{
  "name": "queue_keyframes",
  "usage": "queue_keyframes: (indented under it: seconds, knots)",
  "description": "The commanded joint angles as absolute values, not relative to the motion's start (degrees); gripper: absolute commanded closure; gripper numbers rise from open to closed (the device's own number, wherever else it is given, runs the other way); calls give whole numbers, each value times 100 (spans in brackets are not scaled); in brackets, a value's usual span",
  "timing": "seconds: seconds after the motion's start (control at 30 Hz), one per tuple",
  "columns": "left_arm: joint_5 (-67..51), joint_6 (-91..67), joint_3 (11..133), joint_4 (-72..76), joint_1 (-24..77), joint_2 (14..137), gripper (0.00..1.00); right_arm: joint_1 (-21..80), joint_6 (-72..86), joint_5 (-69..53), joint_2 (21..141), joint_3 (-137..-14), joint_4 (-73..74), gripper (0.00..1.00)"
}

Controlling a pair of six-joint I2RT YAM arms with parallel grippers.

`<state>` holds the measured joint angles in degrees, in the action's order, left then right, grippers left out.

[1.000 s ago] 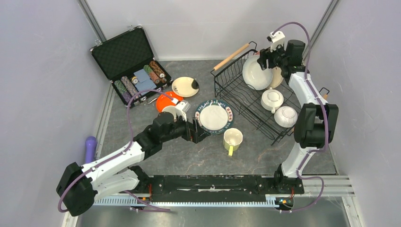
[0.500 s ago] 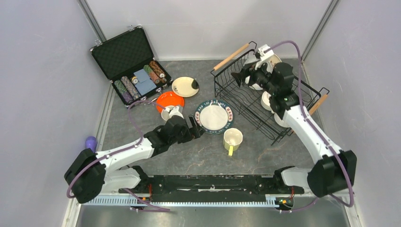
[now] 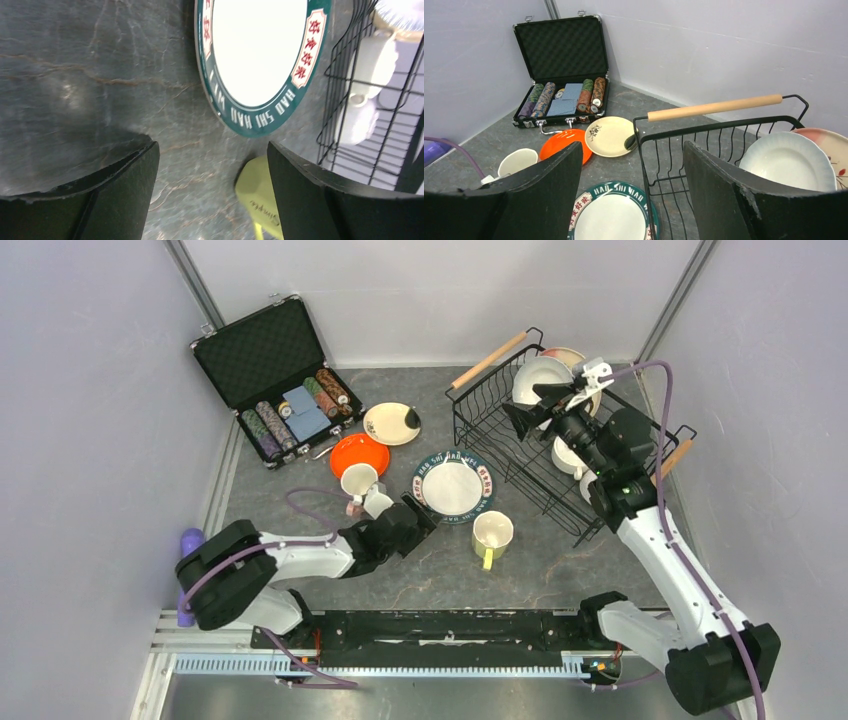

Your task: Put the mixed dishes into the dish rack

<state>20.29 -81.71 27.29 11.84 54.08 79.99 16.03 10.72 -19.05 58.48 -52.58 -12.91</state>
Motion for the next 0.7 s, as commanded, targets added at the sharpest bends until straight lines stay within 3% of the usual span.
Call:
queue_keyframes:
  seconds: [0.0, 0.13, 0.3, 0.43, 0.5, 0.57, 0.6, 0.67]
  knots:
    - [2534, -9035, 2858, 1675, 5438, 8561, 18, 1617, 1237, -1962, 5533, -4986, -1693, 21]
    - [2715, -9209, 3019, 1797, 5429, 9066, 30, 1617, 1322, -1988, 5341, -4843, -1846, 21]
    - [2716, -9353, 3305, 2031, 5367, 9657, 34, 1617, 1412, -2168, 5250, -4742, -2006, 21]
    - [2910, -9379, 3310, 2177, 5348, 9833, 44, 1616, 1501, -2264, 5259, -4771, -2065, 21]
    - [3068, -9339, 3309, 2158, 5343, 9859, 56, 1617, 1520, -2280, 5252, -4781, -2073, 21]
    - [3195, -9138, 3322, 2286, 5329, 9914, 79, 1618, 1551, -2281, 5234, -4772, -2107, 21]
    - [3278, -8876, 3302, 2571, 5335, 9950, 95, 1617, 1562, -2305, 5231, -4772, -2120, 21]
    - [3396, -8511, 3213, 2939, 5330, 9937, 98, 1614, 1577, -2396, 5248, -4747, -2191, 21]
